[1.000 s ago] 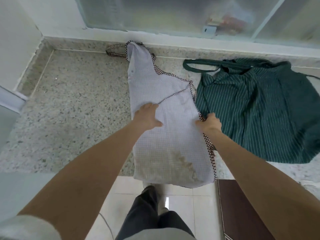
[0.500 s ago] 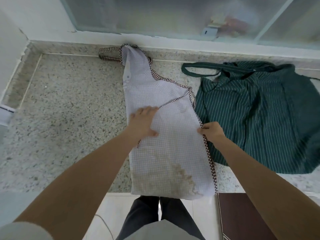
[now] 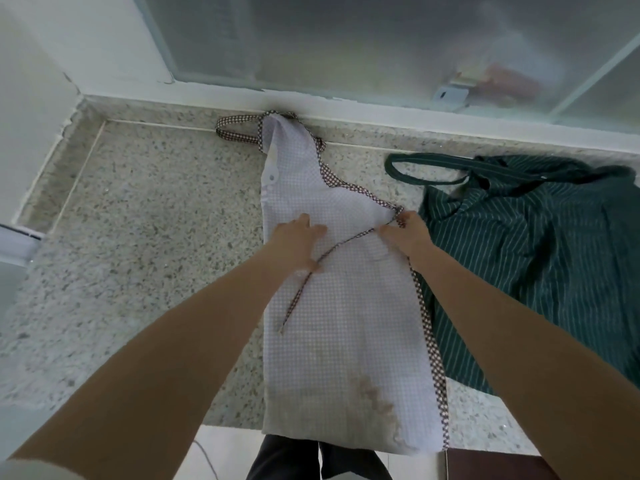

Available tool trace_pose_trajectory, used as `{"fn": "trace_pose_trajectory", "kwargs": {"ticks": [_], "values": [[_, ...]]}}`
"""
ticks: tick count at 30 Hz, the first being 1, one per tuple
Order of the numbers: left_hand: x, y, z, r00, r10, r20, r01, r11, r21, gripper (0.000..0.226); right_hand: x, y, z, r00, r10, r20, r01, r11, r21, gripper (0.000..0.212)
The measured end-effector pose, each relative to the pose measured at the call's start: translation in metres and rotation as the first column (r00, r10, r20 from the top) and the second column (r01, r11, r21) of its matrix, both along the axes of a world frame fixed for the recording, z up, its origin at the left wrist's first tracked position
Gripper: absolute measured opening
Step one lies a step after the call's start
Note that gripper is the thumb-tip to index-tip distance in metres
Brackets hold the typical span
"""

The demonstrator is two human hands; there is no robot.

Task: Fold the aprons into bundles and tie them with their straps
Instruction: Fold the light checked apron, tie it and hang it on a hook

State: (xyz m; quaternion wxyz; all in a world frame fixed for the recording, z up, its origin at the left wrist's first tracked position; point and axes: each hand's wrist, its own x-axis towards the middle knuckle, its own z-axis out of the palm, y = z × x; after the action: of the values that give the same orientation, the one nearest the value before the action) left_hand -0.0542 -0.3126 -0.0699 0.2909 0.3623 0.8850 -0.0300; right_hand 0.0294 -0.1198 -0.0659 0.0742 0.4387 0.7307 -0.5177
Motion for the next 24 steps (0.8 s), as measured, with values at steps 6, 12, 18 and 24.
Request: {"fn": "trace_pose_trajectory", "kwargs": {"ticks": [6,12,18,24], "values": [[-0.015,0.007,0.002,1.0,-0.014,0.02,0.014,1.0,0.005,0.046,-0.022,0.016,-0.005,0.982,0.19,0.012,-0.185,0.936,0.3,0.055],[-0.014,0.013,0.008,0.99,0.061,0.126,-0.053,0.997,-0.059,0.087,-0.035,0.04,-0.009,0.833,0.512,0.208,-0.55,0.729,0.407,0.07],[-0.015,0.023,0.004,0.975,0.164,0.148,-0.144,0.98,-0.138,0.124,-0.051,0.051,-0.01,0.668,0.606,0.432,-0.744,0.536,0.399,0.045],[-0.016,0.032,0.012,0.962,0.223,0.16,-0.194,0.965,-0.176,0.127,-0.044,0.081,0.008,0.675,0.593,0.439,-0.737,0.525,0.426,0.026]]}}
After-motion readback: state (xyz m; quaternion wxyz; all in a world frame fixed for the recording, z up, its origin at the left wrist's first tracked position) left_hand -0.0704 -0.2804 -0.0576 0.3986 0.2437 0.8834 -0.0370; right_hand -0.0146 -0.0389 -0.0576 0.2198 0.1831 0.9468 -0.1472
